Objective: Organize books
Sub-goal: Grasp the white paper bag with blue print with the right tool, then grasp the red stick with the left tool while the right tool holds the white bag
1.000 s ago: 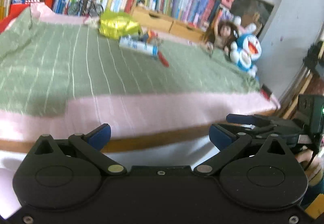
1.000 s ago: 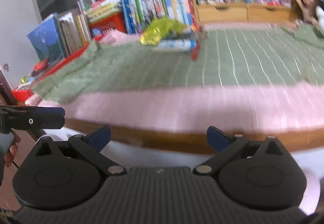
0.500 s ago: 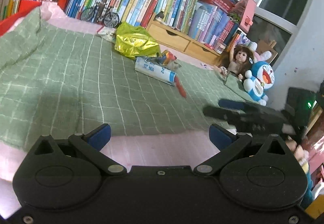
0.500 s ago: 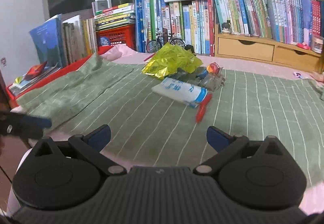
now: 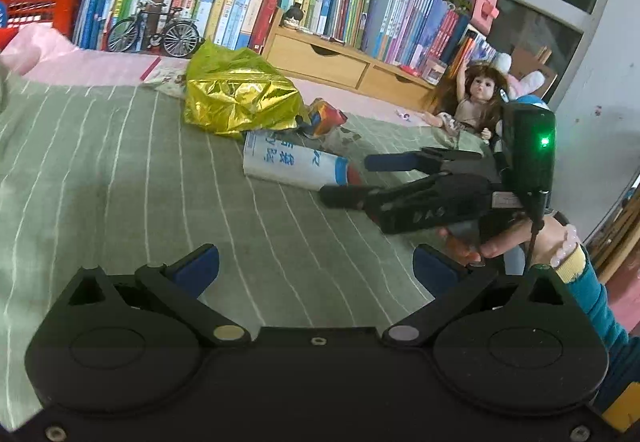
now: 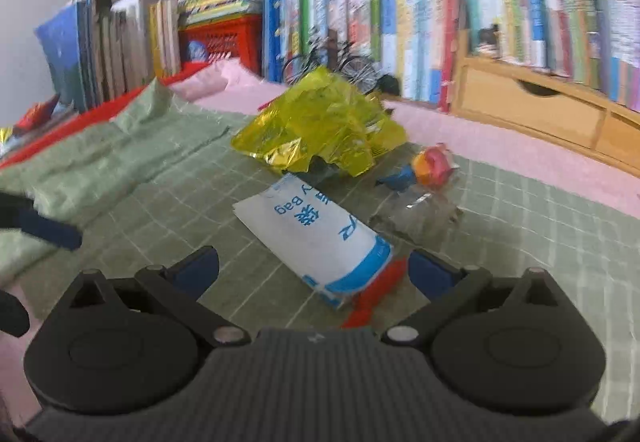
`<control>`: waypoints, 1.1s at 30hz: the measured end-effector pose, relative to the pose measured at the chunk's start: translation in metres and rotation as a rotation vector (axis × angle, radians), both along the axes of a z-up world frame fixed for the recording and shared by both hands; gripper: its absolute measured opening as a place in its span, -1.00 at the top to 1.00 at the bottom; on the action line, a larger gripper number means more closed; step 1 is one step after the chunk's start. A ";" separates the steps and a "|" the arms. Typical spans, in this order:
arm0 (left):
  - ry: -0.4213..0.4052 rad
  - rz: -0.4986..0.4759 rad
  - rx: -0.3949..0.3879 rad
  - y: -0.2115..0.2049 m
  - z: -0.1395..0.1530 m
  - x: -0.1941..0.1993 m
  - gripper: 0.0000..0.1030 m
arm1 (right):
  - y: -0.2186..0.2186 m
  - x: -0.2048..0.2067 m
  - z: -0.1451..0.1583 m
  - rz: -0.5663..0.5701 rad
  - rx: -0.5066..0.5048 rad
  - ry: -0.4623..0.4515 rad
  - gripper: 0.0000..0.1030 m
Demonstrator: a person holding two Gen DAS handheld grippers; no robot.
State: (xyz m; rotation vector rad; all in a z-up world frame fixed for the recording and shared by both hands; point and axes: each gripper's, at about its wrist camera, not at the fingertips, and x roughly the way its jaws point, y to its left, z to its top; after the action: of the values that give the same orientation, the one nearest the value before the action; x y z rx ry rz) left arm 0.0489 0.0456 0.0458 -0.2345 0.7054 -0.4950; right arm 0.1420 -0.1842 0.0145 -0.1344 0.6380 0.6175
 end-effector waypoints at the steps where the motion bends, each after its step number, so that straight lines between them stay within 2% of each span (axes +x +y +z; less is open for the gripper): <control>1: 0.001 -0.004 0.000 -0.003 0.000 0.005 -0.99 | 0.003 0.006 -0.003 0.017 -0.009 0.007 -1.00; 6: 0.002 -0.027 0.005 -0.012 -0.005 0.026 -0.99 | 0.016 0.025 -0.017 0.048 -0.091 -0.010 -0.94; 9: 0.008 -0.015 0.026 -0.013 -0.009 0.032 -0.99 | 0.015 0.030 -0.018 0.073 -0.043 0.015 -0.63; 12: 0.026 0.006 0.021 -0.013 -0.014 0.036 -1.00 | 0.020 0.027 -0.014 0.098 -0.054 0.010 -0.28; 16: 0.042 0.008 0.017 -0.015 -0.018 0.035 -1.00 | 0.026 0.017 -0.006 0.076 -0.076 -0.011 0.26; 18: 0.035 0.004 0.030 -0.019 -0.017 0.033 -1.00 | 0.022 0.012 0.000 0.059 -0.056 -0.007 0.46; 21: 0.012 -0.008 0.033 -0.023 -0.011 0.025 -1.00 | 0.010 0.006 0.009 0.041 0.008 0.016 0.51; 26: 0.004 -0.009 0.006 -0.024 -0.006 0.010 -1.00 | -0.008 -0.015 0.024 0.005 0.059 0.006 0.51; 33: 0.011 -0.009 0.046 -0.034 -0.011 0.006 -1.00 | -0.041 -0.054 0.038 -0.087 0.105 -0.025 0.51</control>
State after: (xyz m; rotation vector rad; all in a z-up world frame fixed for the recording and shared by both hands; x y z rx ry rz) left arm 0.0544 0.0114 0.0353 -0.1908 0.7281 -0.4859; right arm 0.0881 -0.2252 0.0527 -0.0163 0.5835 0.5629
